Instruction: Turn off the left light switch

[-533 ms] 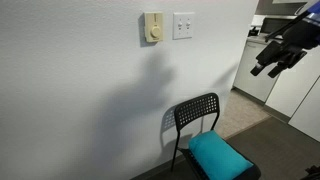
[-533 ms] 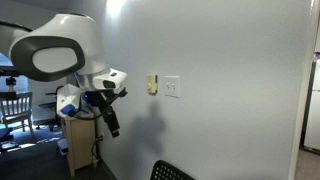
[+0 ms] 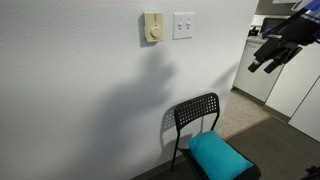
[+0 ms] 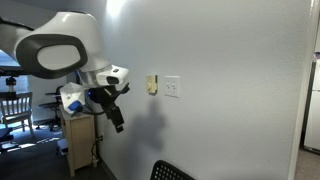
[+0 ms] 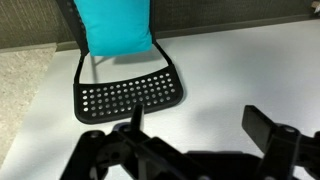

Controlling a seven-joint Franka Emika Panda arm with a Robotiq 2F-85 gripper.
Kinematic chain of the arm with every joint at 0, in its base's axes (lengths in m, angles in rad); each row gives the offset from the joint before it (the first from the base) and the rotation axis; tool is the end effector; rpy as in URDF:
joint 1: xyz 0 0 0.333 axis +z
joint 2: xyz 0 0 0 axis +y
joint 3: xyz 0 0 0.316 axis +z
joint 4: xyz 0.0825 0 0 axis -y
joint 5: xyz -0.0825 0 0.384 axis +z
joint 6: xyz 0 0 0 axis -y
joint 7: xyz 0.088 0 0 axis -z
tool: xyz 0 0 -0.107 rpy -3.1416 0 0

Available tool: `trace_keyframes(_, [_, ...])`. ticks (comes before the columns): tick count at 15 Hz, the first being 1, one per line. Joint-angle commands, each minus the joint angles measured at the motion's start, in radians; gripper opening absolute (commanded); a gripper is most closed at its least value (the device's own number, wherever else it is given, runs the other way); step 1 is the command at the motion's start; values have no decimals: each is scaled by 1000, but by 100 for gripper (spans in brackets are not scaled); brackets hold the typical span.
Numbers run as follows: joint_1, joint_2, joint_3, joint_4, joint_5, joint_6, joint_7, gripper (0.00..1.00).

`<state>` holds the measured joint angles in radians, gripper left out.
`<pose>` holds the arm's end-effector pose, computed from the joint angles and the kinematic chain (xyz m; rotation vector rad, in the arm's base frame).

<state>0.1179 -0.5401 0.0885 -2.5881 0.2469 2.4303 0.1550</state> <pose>0.4000 0.0860 0.4761 -2.8797 0.1565 -0.5114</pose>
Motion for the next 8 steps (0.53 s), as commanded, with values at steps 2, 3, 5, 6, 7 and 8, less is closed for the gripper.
trace_keyframes(2, [4,12,0,19,4,-9,5,100])
trace_keyframes(3, [6,15,1,24,4,-9,7,100])
trace_keyframes(5, [7,20,1,27,4,-10,8,100])
trace_keyframes(6, [3,16,-1,16,-6,-1,-4,100])
trace_keyframes(7, [-4,26,7,9,-45,48,-41,100])
trace_keyframes(8, [-9,51,9,18,-86,68,-74,100])
